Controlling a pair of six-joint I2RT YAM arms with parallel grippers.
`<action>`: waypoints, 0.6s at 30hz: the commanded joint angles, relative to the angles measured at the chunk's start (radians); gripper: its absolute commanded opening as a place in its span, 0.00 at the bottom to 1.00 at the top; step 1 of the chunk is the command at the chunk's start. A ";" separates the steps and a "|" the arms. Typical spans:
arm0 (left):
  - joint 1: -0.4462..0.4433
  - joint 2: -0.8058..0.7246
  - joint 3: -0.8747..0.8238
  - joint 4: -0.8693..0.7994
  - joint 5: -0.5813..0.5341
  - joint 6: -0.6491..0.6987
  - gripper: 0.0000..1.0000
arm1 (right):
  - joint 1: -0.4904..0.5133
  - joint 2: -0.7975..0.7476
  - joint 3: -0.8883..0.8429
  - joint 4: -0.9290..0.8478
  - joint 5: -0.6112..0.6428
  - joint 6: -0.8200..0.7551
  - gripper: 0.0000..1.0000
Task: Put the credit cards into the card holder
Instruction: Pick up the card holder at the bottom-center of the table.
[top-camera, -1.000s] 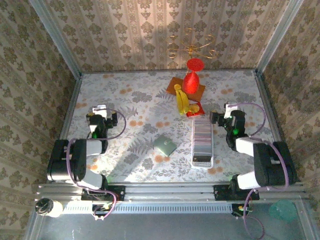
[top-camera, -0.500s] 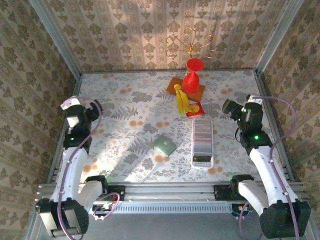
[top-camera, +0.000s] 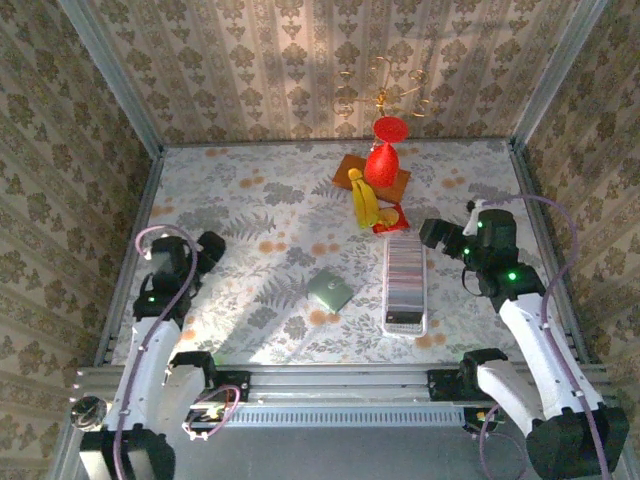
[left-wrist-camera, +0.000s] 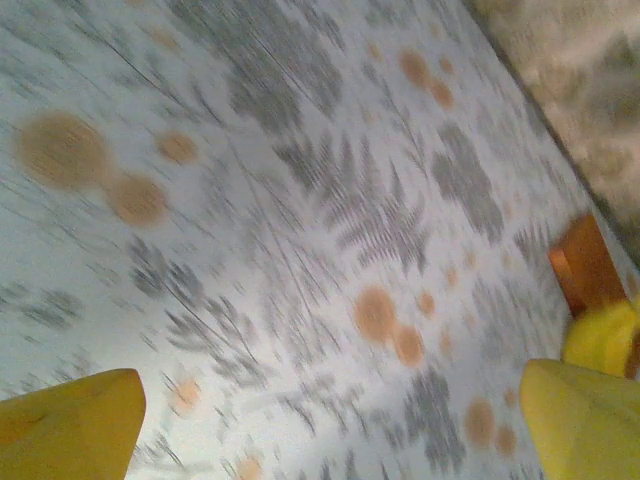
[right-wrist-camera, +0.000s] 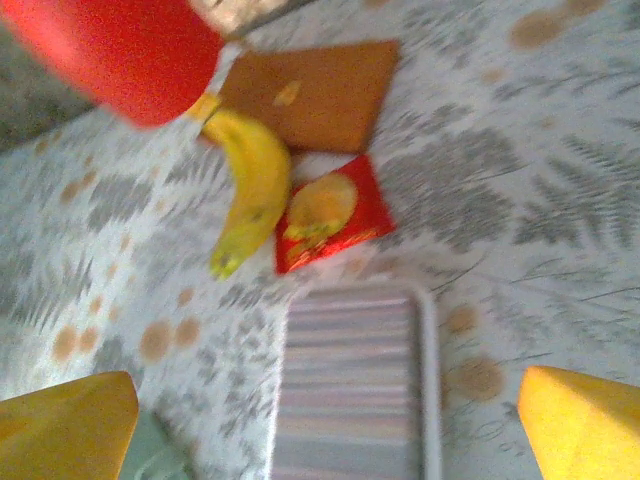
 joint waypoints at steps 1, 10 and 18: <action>-0.176 -0.009 -0.026 -0.051 -0.122 -0.145 0.98 | 0.109 0.046 0.083 -0.094 -0.077 -0.095 0.97; -0.563 0.076 -0.102 -0.027 -0.245 -0.388 0.93 | 0.426 0.303 0.243 -0.212 -0.036 -0.222 0.76; -0.792 0.191 -0.223 0.336 -0.283 -0.524 0.77 | 0.559 0.526 0.331 -0.238 0.018 -0.248 0.50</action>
